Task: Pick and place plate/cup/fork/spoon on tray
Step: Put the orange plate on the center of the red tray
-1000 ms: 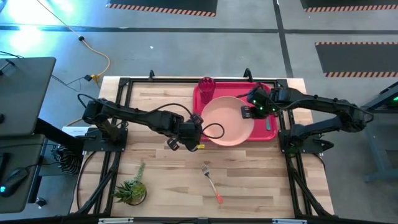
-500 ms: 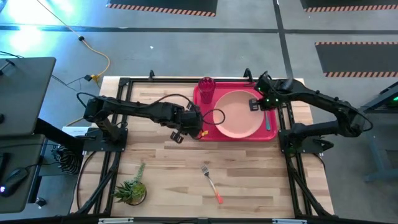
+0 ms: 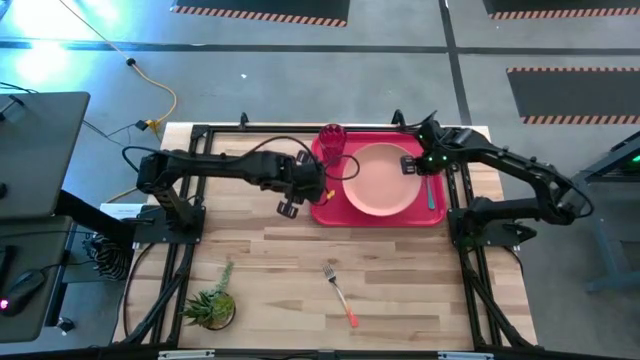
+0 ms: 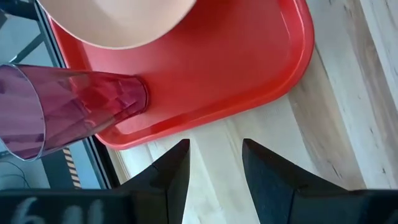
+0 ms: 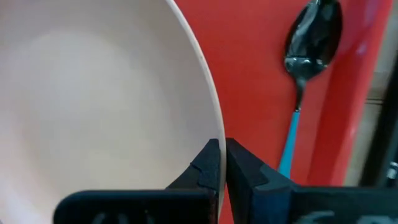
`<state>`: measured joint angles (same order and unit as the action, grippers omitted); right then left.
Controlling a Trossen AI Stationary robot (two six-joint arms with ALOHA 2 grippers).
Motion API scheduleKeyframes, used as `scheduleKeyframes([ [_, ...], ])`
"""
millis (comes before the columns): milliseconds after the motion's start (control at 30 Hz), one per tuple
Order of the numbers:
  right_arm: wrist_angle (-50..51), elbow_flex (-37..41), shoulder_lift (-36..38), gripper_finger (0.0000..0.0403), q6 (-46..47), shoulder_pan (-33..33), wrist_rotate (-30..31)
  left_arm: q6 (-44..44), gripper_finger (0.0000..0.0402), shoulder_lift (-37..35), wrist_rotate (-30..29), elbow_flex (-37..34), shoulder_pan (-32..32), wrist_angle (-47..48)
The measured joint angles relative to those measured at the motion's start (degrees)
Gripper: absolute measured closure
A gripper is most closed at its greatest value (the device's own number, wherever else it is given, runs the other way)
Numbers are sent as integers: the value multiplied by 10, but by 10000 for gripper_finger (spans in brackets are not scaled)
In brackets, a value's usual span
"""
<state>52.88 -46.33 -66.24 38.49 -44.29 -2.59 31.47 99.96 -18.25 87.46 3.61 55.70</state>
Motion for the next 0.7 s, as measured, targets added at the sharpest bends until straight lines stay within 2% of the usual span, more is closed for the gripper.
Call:
scheduleKeyframes([
  [233,-67,57,0,403,-10,-28,-38,1,266,0,1,0,12,-1],
  [467,-144,102,0,403,0,-42,-49,1,266,0,1,0,21,-2],
  [700,-155,126,0,403,4,-49,-49,0,266,0,1,0,21,-3],
])
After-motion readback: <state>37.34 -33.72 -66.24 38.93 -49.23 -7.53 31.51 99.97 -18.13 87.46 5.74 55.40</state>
